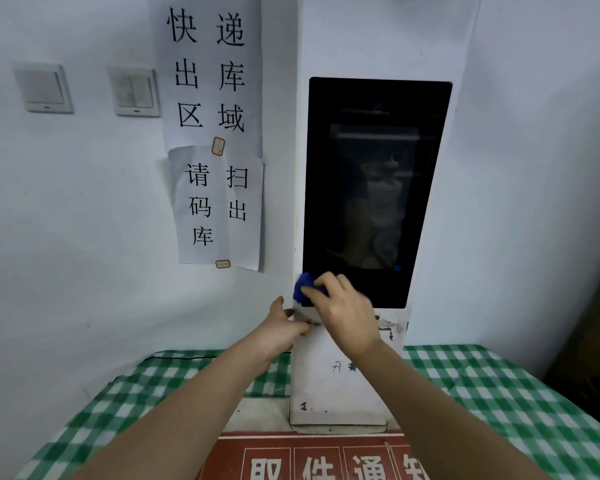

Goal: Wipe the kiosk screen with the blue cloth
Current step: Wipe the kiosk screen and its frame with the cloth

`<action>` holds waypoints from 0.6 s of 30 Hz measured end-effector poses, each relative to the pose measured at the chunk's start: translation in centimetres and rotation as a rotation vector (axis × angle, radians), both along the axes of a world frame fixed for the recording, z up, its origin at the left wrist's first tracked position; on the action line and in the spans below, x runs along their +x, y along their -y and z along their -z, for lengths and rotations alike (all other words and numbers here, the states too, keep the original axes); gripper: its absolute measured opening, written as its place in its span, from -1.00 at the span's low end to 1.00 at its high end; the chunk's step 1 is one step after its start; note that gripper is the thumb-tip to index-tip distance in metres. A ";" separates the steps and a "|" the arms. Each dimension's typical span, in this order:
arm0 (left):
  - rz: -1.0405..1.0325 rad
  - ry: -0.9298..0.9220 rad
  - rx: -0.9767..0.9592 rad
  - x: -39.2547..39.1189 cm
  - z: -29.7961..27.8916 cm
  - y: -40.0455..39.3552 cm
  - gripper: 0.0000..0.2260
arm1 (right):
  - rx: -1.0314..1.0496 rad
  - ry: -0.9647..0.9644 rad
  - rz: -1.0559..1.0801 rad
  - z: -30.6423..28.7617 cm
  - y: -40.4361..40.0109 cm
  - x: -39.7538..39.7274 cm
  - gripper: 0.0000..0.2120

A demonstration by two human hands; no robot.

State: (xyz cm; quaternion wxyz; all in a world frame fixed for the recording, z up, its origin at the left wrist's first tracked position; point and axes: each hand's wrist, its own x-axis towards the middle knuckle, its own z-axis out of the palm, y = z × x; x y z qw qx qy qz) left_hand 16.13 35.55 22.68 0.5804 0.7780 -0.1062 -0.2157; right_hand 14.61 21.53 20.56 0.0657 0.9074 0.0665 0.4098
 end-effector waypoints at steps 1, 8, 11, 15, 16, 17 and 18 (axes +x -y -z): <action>-0.003 0.000 -0.001 0.0 -0.1 0.1 -0.25 | 0.035 0.030 0.017 -0.5 0.0 0.1 -0.57; 0.000 -0.003 0.009 0.0 0.2 0.8 -0.25 | -0.041 -0.079 -0.024 2.9 0.9 -0.6 -0.53; -0.007 -0.014 0.005 -0.1 0.1 0.6 -0.24 | -0.081 -0.076 -0.038 2.4 1.2 -0.9 -0.57; -0.027 -0.027 -0.019 0.0 -0.2 0.9 -0.27 | 0.093 0.074 0.018 -0.8 1.1 -0.3 -0.61; -0.033 -0.027 -0.017 -0.1 -0.2 1.1 -0.28 | 0.100 0.084 0.022 -1.0 1.1 -0.2 -0.60; -0.035 -0.027 -0.012 -0.1 -0.2 1.2 -0.29 | 0.081 0.076 0.016 -0.7 1.1 -0.2 -0.59; -0.030 -0.028 -0.005 -0.1 -0.2 1.3 -0.30 | 0.056 0.055 0.009 0.1 1.3 -0.3 -0.57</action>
